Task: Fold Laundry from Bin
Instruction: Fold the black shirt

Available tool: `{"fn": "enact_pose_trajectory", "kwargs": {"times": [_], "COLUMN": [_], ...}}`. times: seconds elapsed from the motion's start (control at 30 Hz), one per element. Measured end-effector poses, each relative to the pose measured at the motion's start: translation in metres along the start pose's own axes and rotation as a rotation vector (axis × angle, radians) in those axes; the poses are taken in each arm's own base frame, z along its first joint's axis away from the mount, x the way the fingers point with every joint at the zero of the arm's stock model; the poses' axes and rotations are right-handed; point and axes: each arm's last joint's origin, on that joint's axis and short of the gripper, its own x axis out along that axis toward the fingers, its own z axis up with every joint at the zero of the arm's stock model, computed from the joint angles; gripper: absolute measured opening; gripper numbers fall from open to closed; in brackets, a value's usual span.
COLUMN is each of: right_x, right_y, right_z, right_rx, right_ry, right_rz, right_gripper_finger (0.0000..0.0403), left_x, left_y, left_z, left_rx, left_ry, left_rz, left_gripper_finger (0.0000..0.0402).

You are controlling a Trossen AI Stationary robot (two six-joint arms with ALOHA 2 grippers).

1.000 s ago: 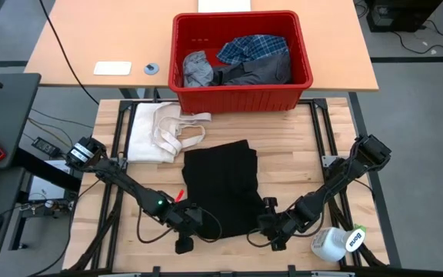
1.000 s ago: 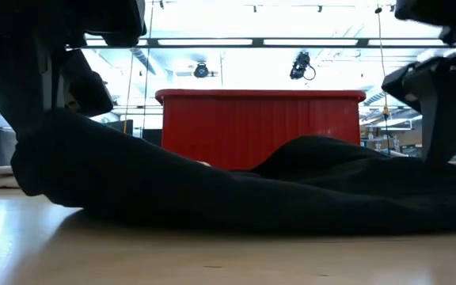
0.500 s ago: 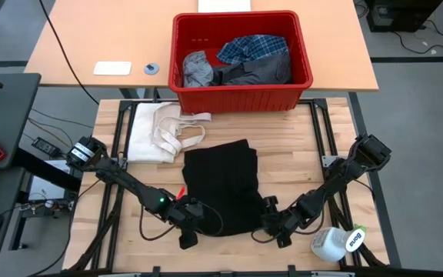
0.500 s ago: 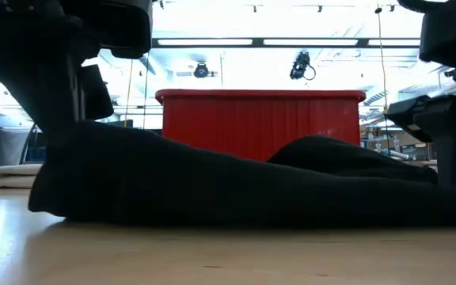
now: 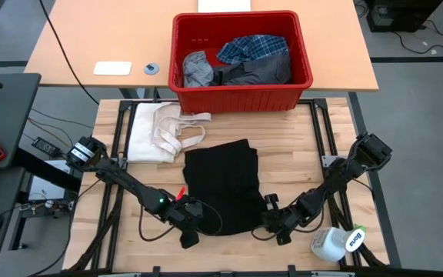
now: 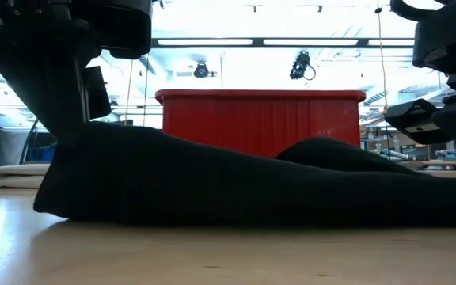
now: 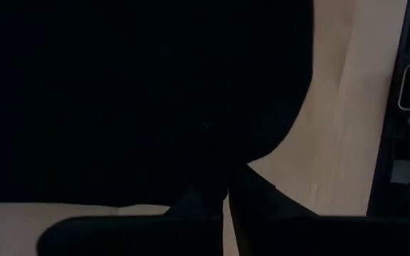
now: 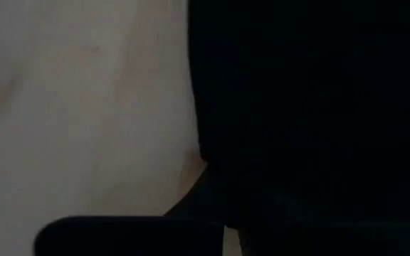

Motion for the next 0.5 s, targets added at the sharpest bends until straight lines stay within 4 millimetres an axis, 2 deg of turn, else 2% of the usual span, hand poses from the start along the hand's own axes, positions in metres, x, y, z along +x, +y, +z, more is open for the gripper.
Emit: {"fn": "enact_pose_trajectory", "kwargs": {"times": [0.1, 0.23, 0.5], "right_x": [-0.009, -0.042, -0.116], "right_y": [0.001, 0.002, -0.004], "right_z": [0.011, 0.033, 0.054], "right_rx": [0.023, 0.037, 0.083], "right_ry": [0.028, 0.023, -0.056], "right_rz": [0.108, 0.284, 0.648], "right_gripper_finger": [0.0018, 0.0017, 0.0018], "left_x": [0.0, -0.008, -0.054], "left_y": [-0.002, -0.015, -0.06], "left_z": [-0.002, -0.008, 0.002], "left_rx": [-0.007, -0.003, 0.026], "left_ry": [-0.003, -0.03, -0.254], "left_rz": [-0.001, -0.073, -0.511], "left_gripper_finger": [0.0011, 0.0011, 0.0011]}}
